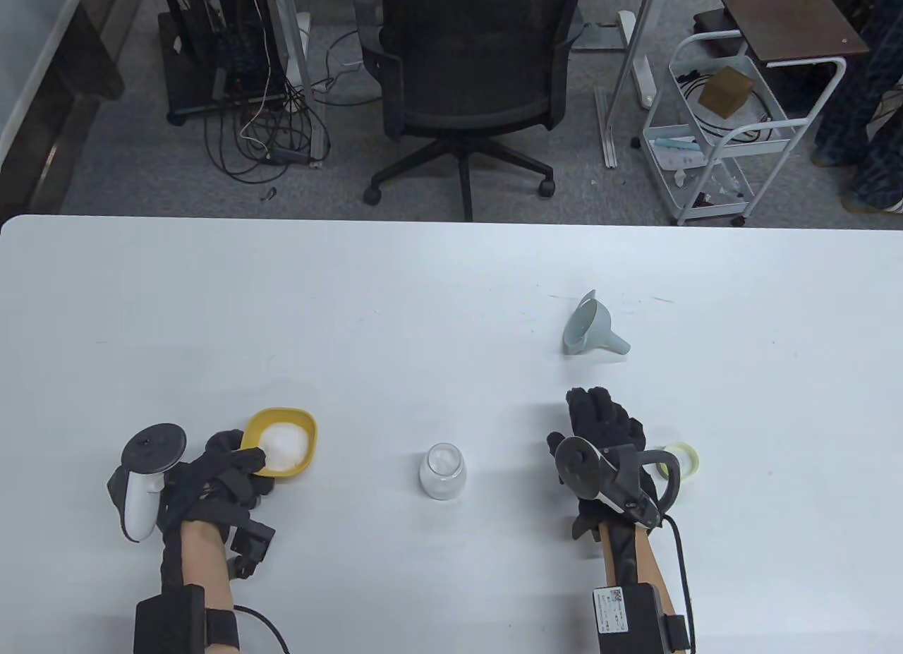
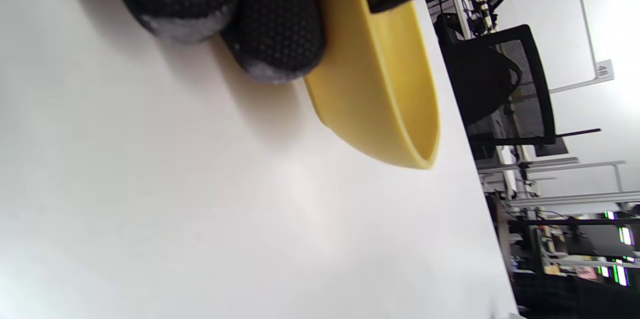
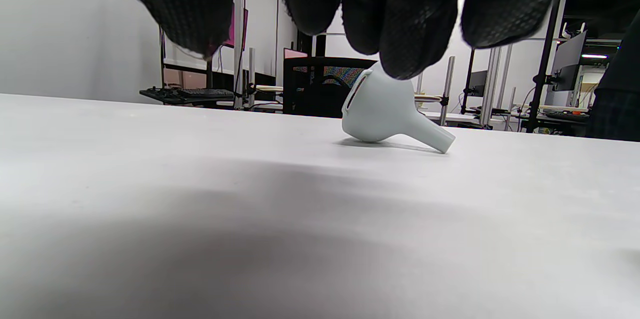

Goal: Unscrew the press dispenser and pour salt into it

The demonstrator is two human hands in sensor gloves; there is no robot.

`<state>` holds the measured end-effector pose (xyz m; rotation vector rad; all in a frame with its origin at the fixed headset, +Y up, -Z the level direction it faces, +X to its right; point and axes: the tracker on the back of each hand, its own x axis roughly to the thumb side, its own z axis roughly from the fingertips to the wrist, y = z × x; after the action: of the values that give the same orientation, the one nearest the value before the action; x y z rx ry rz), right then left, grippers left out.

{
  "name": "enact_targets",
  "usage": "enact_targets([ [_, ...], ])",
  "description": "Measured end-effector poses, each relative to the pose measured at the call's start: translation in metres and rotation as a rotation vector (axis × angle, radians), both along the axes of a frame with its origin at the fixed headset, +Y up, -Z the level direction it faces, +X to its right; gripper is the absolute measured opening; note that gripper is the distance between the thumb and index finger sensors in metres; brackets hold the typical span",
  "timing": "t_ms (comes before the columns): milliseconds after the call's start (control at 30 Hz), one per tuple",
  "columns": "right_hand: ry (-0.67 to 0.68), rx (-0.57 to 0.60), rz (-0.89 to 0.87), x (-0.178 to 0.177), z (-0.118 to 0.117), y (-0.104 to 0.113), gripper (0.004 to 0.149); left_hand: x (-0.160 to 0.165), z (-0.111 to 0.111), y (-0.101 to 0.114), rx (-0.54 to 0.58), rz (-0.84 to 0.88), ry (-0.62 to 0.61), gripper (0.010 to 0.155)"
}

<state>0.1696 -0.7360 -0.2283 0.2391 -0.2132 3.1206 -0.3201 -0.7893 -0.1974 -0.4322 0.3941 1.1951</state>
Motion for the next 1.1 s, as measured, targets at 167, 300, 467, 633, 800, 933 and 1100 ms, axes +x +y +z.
enact_targets([
  [167,-0.004,-0.017,0.012,0.000,0.000,-0.001,0.076,0.025,-0.007,-0.003,0.046,0.138,-0.062,0.082],
  [300,-0.023,-0.082,0.024,0.001,-0.001,-0.003,0.086,0.042,-0.009,-0.003,0.100,0.233,-0.074,0.090],
  [467,-0.080,-0.183,0.012,0.000,-0.015,-0.002,0.115,0.059,-0.010,-0.009,0.138,0.468,-0.068,0.098],
  [633,-0.094,-0.182,0.053,-0.001,-0.049,0.004,0.126,0.069,-0.011,-0.010,0.140,0.550,-0.070,0.097],
  [800,-0.096,-0.170,0.111,-0.007,-0.090,0.006,0.130,0.071,-0.009,-0.008,0.159,0.532,-0.059,0.096],
  [933,-0.113,-0.142,0.163,-0.012,-0.121,0.007,0.130,0.067,-0.007,-0.007,0.171,0.538,-0.031,0.095],
  [1100,-0.146,-0.165,0.088,-0.013,-0.145,-0.001,0.129,0.060,-0.007,-0.011,0.169,0.551,0.003,0.094],
])
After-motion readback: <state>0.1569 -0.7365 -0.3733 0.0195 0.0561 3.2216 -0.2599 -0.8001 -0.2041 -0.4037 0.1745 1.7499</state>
